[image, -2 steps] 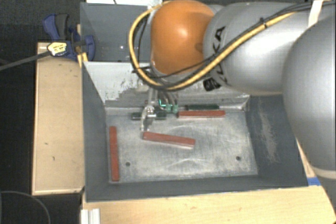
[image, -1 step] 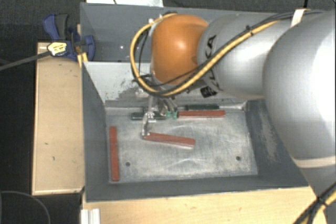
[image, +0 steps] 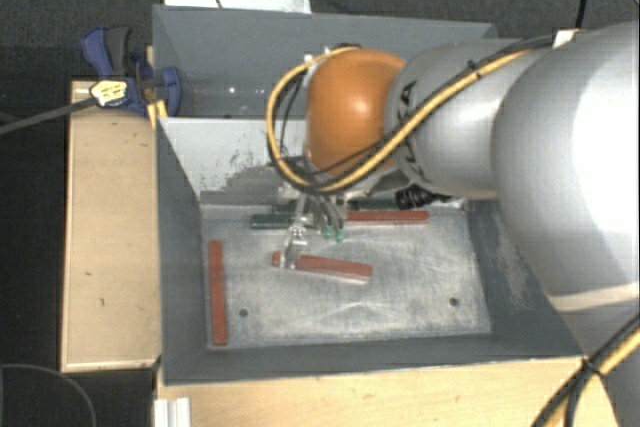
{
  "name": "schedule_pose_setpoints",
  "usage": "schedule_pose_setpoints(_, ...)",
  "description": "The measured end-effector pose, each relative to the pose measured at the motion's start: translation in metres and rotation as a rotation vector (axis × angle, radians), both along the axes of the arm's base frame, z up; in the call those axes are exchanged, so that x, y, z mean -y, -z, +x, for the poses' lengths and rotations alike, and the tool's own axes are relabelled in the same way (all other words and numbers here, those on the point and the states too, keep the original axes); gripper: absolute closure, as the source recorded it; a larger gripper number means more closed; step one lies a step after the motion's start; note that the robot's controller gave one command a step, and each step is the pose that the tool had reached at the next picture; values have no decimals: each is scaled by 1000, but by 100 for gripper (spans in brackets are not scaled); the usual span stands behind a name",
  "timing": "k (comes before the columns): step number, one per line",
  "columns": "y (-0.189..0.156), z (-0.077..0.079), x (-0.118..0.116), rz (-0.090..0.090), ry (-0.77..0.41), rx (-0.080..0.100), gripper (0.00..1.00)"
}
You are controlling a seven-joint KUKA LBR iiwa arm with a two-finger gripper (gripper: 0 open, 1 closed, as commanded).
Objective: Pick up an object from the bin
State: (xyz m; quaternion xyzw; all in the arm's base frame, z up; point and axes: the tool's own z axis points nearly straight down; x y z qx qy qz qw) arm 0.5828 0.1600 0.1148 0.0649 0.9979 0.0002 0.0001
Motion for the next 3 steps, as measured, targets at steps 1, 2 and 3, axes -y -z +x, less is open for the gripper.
schedule_pose_setpoints(1, 41, -4, 2, 4, -89, 10, 100)
schedule_pose_setpoints(2, 41, -4, 2, 4, -87, 10, 100)
schedule_pose_setpoints(3, -165, -35, -15, 0, -192, -1, 100)
